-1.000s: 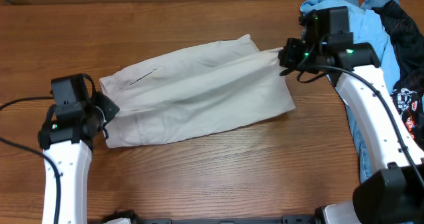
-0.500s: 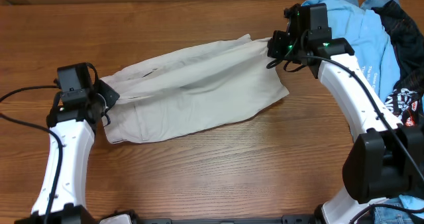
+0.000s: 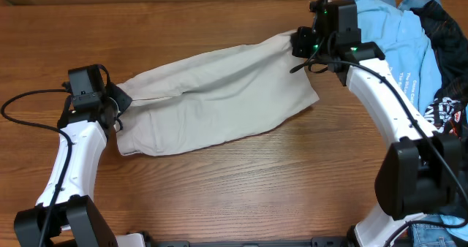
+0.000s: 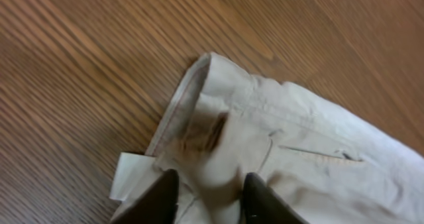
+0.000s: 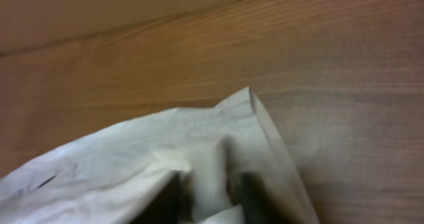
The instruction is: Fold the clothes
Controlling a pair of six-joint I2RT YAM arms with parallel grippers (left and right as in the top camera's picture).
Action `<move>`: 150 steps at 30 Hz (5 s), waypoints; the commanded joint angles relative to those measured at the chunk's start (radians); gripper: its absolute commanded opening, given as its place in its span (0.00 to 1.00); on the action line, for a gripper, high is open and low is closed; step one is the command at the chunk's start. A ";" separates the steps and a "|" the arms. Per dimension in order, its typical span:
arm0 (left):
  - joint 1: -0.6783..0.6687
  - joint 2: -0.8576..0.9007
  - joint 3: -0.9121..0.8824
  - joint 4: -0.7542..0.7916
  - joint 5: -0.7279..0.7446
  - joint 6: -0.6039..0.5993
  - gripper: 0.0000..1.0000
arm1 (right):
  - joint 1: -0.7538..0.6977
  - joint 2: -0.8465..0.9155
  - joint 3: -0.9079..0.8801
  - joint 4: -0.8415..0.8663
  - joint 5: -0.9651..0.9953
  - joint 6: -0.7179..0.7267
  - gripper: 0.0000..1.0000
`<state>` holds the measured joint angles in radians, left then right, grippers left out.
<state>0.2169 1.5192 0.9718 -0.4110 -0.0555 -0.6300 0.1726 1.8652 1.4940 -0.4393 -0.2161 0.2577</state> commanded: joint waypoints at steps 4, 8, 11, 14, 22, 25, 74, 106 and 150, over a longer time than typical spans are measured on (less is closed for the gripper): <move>0.008 0.006 0.027 0.023 -0.078 -0.006 0.63 | 0.012 0.054 0.032 0.018 0.033 -0.001 0.43; 0.007 0.006 0.027 0.019 -0.078 -0.006 0.64 | 0.011 0.066 0.032 -0.023 0.052 -0.002 0.43; 0.007 0.005 0.027 0.019 -0.037 0.005 0.52 | 0.010 0.066 0.032 -0.058 0.087 -0.024 0.43; 0.006 0.004 0.027 0.018 0.020 0.049 0.07 | 0.010 0.066 0.032 -0.122 0.133 -0.030 0.42; 0.005 0.003 0.027 -0.019 0.117 0.126 0.04 | 0.011 0.069 0.030 -0.293 0.171 -0.031 0.20; 0.005 0.004 0.027 -0.017 0.127 0.129 0.04 | 0.011 0.080 0.017 -0.289 0.170 -0.032 0.19; -0.034 0.357 0.026 -0.213 0.025 0.090 0.43 | 0.010 0.351 0.012 -0.389 0.071 -0.075 0.47; 0.070 0.357 0.026 -0.164 0.034 0.175 0.56 | 0.014 0.143 0.020 -0.556 0.057 -0.053 0.04; 0.070 0.357 0.026 -0.167 0.030 0.182 0.57 | 0.023 0.120 0.018 -0.290 -0.092 -0.136 0.04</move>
<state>0.2497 1.8076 1.0515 -0.5713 0.0692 -0.4671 0.1913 2.0350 1.4574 -0.7689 -0.2928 0.1402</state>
